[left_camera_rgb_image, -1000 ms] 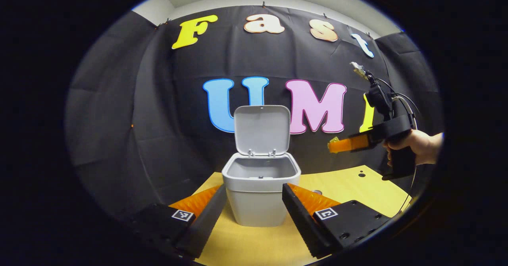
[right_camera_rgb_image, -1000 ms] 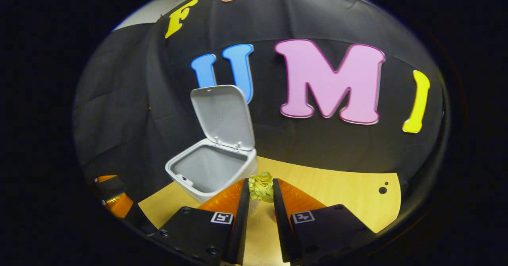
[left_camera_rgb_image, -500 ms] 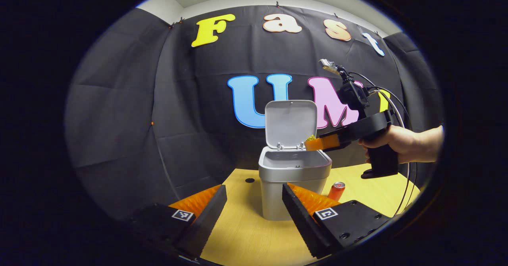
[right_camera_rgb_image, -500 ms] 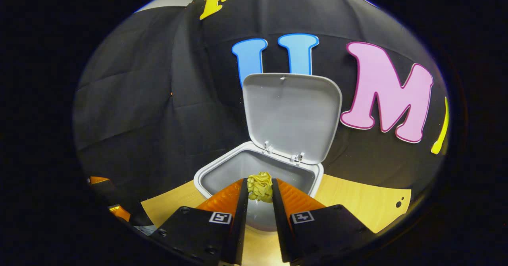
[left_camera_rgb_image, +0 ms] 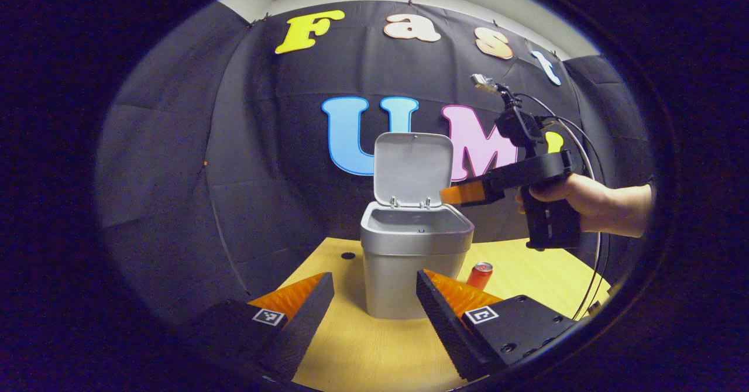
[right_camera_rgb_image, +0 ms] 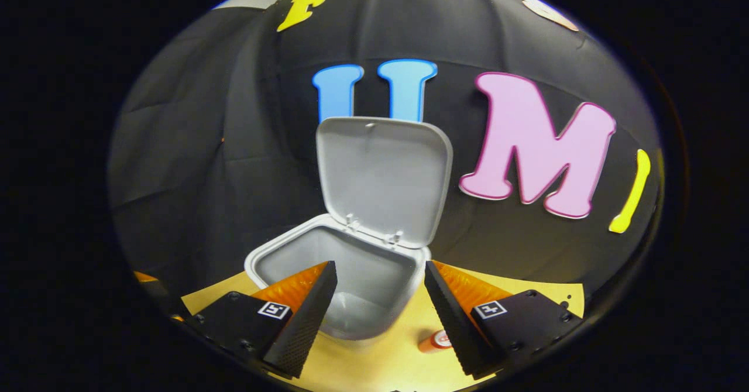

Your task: Press the lid of the desktop garbage bin to open it, pick up the crumpled paper on the desktop and throw it into the bin, then pick up the pop can on the desktop and drop it into the bin, and finally close the garbage bin lid.

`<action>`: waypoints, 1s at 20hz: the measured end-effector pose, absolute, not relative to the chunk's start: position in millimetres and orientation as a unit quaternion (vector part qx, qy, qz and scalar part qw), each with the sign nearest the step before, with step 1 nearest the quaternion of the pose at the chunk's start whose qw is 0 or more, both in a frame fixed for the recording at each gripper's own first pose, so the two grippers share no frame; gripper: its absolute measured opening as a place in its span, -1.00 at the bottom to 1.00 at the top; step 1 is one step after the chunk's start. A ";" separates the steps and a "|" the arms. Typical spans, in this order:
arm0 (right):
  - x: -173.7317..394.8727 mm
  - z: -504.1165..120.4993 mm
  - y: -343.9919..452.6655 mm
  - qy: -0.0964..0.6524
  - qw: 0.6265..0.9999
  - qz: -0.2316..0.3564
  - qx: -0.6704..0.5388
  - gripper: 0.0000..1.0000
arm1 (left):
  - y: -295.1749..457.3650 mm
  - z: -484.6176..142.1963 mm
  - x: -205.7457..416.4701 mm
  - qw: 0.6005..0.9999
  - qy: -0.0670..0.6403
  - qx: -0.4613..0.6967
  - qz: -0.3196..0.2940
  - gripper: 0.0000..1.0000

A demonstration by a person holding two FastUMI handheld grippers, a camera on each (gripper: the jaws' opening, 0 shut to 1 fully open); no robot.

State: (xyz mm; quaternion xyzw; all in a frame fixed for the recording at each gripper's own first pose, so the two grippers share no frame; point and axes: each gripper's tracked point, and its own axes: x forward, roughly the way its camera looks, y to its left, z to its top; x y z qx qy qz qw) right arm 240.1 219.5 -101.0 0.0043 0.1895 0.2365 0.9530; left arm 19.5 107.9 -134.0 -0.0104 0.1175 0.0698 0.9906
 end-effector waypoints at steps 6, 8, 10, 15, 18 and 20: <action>242.8 -78.3 113.9 0.126 0.977 0.169 -0.033 0.94 | 50.3 -187.8 64.2 0.989 0.144 -0.026 0.009 0.93; 242.5 -79.6 79.6 0.125 0.981 0.147 -0.019 0.94 | 23.7 -214.6 82.7 0.986 0.162 -0.023 -0.018 0.94; 244.4 -80.6 45.9 0.112 0.986 0.124 -0.011 0.94 | -8.5 -245.1 101.2 0.982 0.179 -0.019 -0.047 0.94; 243.2 -97.8 -30.3 0.086 0.994 0.067 0.005 0.94 | -77.7 -303.3 137.5 0.974 0.199 -0.007 -0.108 0.94; 243.7 -105.9 -79.5 0.047 0.999 0.014 -0.012 0.94 | -104.8 -336.6 172.0 0.972 0.204 -0.007 -0.118 0.93; 239.3 -116.6 -102.8 0.038 0.999 -0.011 -0.017 0.94 | -111.7 -355.1 200.9 0.972 0.205 -0.006 -0.111 0.93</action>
